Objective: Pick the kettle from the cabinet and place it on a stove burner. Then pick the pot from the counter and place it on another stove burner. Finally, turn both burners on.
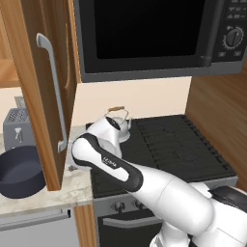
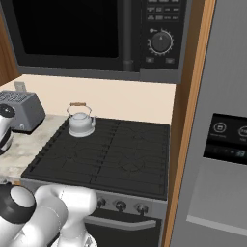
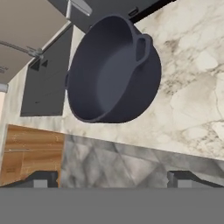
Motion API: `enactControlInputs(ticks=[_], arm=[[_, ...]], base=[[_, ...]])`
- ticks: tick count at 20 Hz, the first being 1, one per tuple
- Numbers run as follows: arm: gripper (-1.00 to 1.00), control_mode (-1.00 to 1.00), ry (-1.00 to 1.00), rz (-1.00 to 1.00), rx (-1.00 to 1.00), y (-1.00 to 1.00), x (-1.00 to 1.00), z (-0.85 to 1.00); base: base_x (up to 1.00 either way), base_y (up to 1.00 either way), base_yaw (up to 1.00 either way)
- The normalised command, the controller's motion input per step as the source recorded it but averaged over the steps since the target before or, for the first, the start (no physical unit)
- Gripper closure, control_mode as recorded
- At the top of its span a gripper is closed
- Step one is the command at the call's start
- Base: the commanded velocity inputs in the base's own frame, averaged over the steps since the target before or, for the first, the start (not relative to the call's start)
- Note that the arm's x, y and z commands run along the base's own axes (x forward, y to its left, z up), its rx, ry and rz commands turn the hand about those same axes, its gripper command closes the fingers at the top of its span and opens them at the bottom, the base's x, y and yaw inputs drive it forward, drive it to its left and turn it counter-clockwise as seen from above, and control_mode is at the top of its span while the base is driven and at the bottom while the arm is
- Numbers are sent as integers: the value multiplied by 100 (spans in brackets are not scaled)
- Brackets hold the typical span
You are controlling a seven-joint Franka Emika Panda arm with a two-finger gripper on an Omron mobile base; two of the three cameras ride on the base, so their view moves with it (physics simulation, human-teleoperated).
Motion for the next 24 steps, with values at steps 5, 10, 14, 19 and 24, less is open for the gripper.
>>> enactControlInputs(ticks=[5,10,14,19,24], arm=[[-100,-100,0,0,-1,0,0,-10],[-100,-100,0,0,0,2,3,-15],[-100,-100,1,0,0,5,5,-16],[-100,-100,1,0,0,9,8,-11],[-100,-100,2,-1,0,11,10,-11]], base=[[0,0,0],[0,0,0],[0,0,0],[0,0,0],[0,0,0]])
